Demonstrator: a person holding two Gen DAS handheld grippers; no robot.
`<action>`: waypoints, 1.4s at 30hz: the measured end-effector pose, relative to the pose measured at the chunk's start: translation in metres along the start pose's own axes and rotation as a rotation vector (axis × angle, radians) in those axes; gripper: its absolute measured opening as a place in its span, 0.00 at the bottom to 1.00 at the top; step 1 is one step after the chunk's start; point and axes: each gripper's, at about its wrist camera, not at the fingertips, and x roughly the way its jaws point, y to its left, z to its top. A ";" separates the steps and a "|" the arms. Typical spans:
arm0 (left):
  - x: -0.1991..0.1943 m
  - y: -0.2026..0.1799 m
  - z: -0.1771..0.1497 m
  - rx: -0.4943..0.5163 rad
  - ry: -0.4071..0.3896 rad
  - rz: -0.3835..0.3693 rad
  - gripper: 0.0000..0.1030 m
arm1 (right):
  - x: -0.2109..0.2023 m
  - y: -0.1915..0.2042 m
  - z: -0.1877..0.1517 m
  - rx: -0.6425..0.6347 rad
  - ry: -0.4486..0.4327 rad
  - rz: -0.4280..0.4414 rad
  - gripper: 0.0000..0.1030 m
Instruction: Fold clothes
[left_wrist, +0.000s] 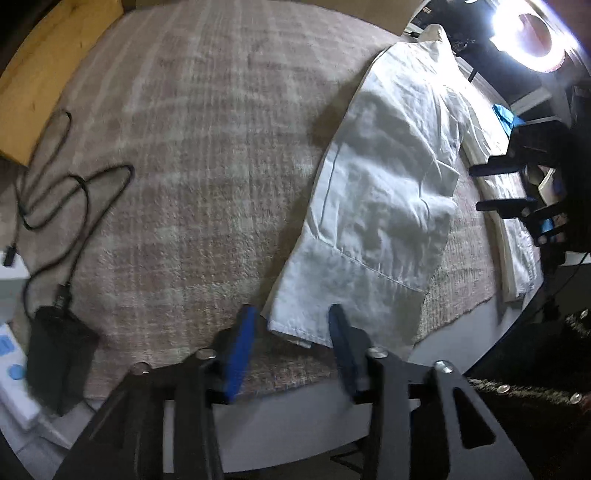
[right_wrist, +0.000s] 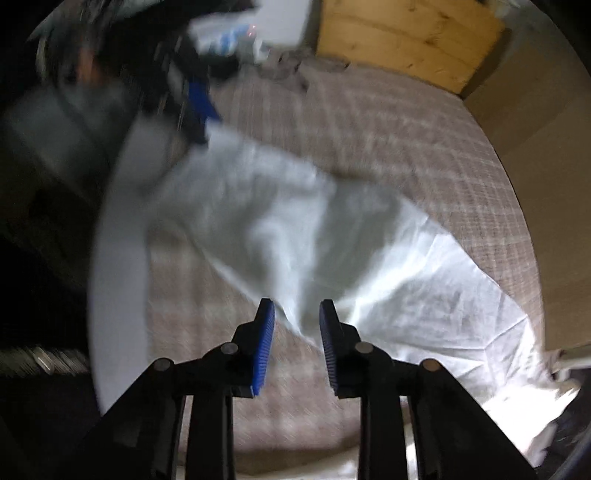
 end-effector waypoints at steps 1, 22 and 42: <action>0.000 -0.002 0.001 0.006 -0.004 0.001 0.40 | 0.003 0.001 0.005 0.024 -0.015 0.011 0.25; 0.007 -0.045 0.005 0.094 -0.116 -0.038 0.09 | 0.056 0.012 0.013 0.185 0.044 0.046 0.25; 0.014 -0.029 0.009 0.064 -0.131 -0.003 0.04 | 0.049 0.014 0.014 0.256 0.005 0.087 0.26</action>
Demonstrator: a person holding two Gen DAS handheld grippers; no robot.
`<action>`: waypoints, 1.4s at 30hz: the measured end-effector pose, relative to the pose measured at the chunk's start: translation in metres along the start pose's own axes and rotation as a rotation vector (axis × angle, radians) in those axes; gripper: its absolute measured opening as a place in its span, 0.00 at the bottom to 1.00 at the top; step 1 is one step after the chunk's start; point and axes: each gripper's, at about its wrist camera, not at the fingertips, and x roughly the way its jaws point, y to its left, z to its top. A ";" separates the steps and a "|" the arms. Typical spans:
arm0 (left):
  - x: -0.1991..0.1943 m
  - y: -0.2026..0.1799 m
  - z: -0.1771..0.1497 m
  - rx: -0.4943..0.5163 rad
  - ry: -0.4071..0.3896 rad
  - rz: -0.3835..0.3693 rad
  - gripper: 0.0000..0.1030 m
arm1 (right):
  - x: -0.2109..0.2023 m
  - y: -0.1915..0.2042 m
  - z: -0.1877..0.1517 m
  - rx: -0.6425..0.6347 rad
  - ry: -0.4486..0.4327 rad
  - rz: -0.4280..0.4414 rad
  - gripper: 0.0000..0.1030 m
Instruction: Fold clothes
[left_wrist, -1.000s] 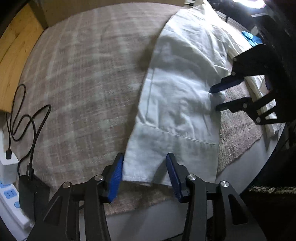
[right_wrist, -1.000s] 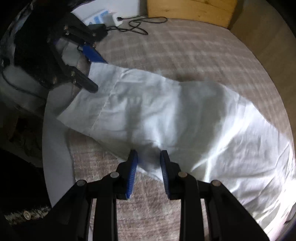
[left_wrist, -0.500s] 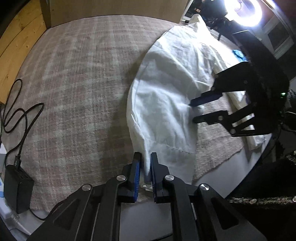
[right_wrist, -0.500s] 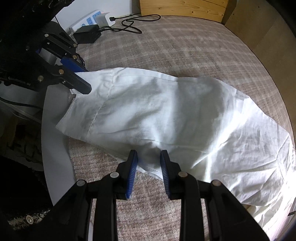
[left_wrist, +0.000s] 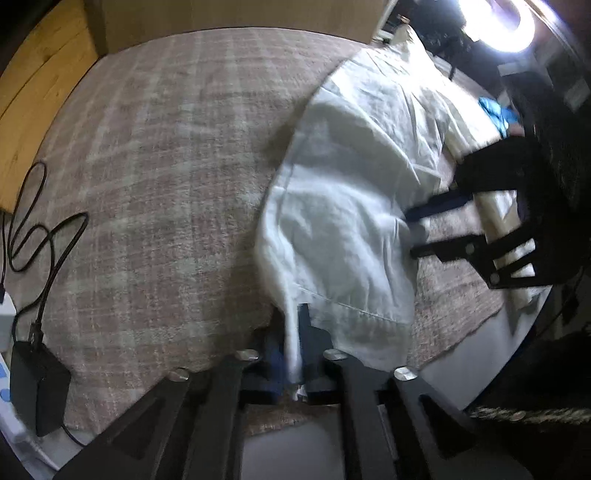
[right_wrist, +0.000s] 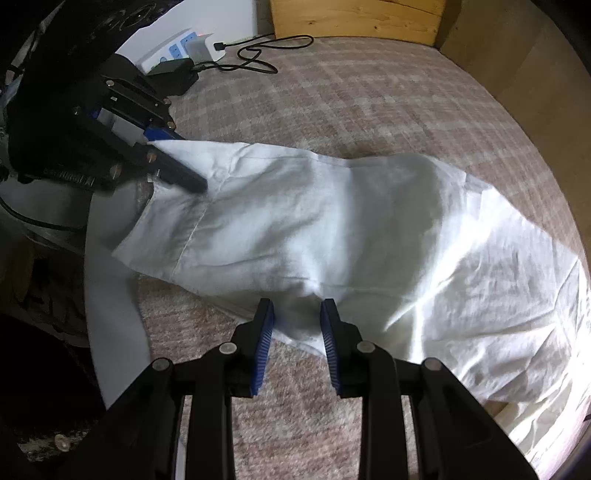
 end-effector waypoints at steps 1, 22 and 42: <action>-0.008 0.006 0.002 -0.023 -0.010 -0.029 0.04 | -0.009 -0.008 -0.003 0.046 -0.025 0.051 0.26; -0.087 0.040 0.051 -0.056 -0.119 -0.150 0.04 | -0.121 -0.196 -0.147 0.788 -0.336 -0.071 0.26; -0.120 -0.012 0.095 0.064 -0.229 -0.297 0.04 | -0.198 -0.117 -0.205 0.753 -0.155 -0.076 0.21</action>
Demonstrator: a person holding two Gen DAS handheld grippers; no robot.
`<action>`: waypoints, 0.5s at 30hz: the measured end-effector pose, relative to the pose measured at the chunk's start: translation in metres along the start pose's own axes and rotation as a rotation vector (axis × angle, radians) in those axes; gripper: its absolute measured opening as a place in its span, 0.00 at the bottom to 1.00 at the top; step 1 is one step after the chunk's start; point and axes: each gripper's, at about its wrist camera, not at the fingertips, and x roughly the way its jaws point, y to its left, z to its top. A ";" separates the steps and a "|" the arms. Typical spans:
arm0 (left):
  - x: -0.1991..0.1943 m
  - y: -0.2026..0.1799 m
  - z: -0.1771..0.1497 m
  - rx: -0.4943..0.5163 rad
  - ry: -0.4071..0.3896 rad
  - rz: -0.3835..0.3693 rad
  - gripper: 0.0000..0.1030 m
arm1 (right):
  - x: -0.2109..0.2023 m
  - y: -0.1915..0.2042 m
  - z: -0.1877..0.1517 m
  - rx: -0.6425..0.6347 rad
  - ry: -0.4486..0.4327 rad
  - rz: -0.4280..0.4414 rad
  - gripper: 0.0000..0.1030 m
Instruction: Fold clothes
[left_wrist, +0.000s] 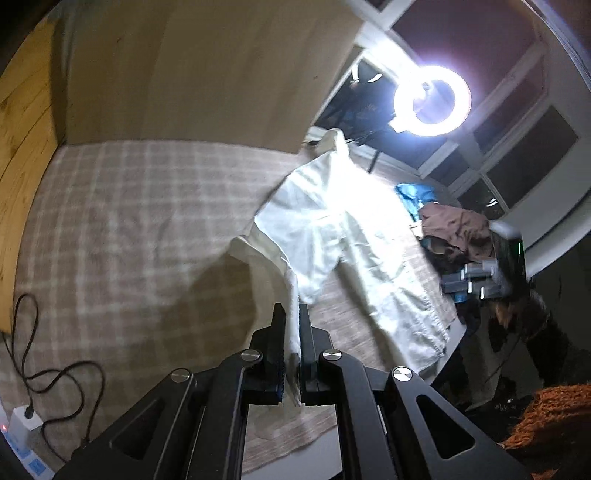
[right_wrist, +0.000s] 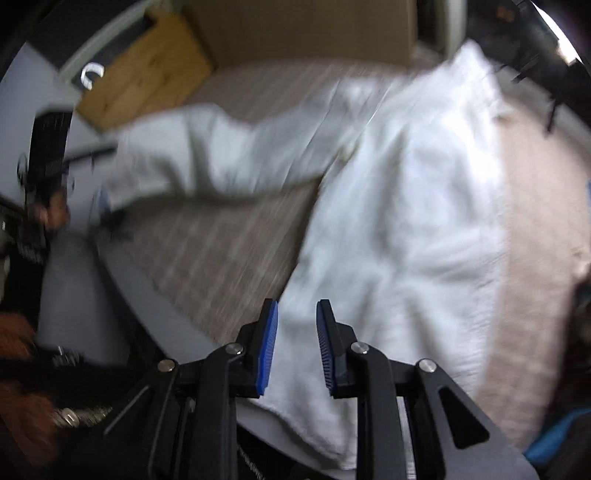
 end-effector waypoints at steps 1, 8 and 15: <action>0.001 -0.009 0.002 0.009 -0.007 0.001 0.04 | -0.005 -0.010 0.013 -0.004 -0.018 -0.022 0.21; 0.007 -0.080 0.016 0.056 -0.059 0.043 0.04 | 0.080 -0.076 0.107 -0.062 0.002 -0.040 0.21; 0.039 -0.165 0.029 0.062 -0.073 0.172 0.04 | 0.125 -0.117 0.111 -0.124 0.145 0.074 0.20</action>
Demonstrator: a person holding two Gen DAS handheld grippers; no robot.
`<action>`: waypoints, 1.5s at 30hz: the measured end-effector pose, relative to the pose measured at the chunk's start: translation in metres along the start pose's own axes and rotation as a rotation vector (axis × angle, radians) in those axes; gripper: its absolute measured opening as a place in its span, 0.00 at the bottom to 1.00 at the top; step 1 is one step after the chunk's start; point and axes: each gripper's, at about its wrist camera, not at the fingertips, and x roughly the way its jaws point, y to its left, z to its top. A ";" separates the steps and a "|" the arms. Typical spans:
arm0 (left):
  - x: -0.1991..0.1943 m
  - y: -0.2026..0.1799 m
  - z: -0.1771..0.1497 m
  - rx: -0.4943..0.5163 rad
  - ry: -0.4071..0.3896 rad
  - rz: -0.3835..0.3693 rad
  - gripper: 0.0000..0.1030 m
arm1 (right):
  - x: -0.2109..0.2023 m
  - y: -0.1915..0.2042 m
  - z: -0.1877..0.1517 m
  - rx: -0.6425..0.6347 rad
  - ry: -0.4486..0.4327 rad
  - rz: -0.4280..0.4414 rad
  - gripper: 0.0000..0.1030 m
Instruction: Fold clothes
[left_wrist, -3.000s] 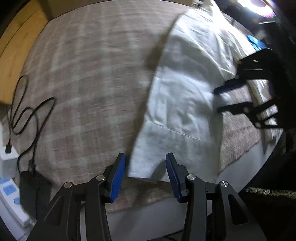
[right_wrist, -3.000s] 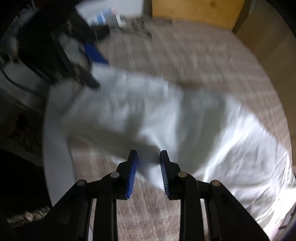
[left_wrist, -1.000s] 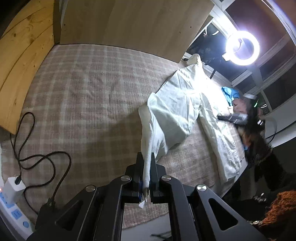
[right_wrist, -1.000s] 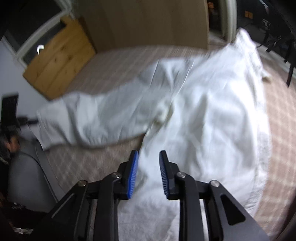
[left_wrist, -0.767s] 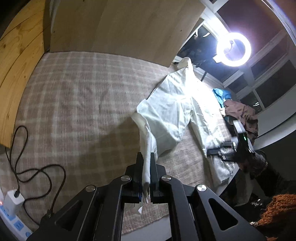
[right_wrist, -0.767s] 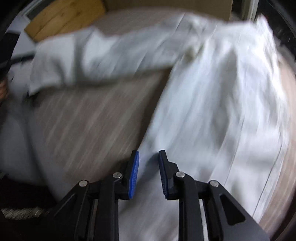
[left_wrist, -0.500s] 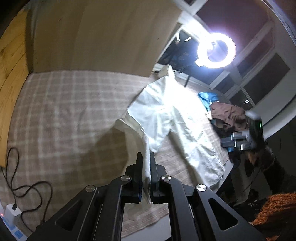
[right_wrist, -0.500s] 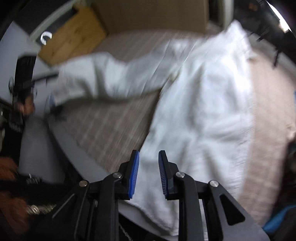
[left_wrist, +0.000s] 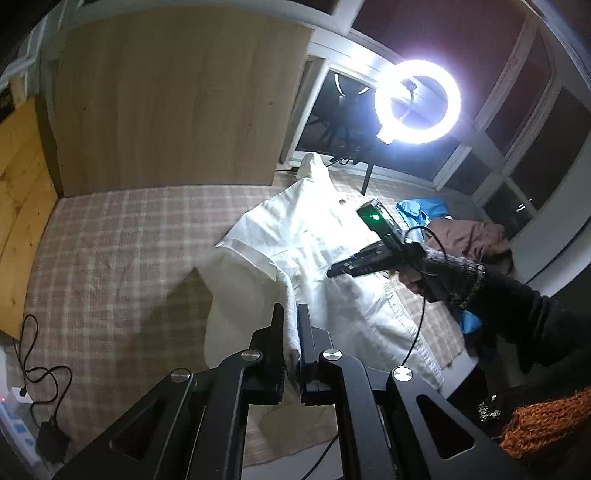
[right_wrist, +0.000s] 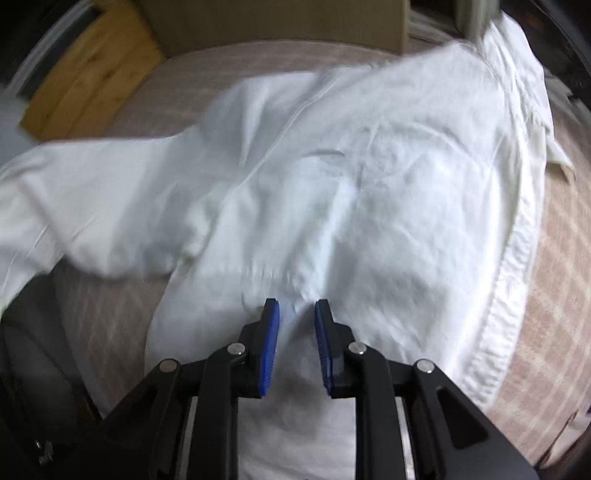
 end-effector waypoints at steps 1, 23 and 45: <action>0.005 -0.018 0.004 0.017 0.001 0.005 0.04 | -0.013 -0.005 -0.010 -0.003 -0.014 0.040 0.20; 0.195 -0.208 -0.105 0.163 0.462 -0.222 0.08 | -0.093 -0.048 0.015 -0.048 -0.201 0.269 0.35; 0.158 -0.140 -0.119 -0.105 0.319 -0.171 0.29 | -0.051 0.039 -0.151 -0.292 -0.021 0.269 0.35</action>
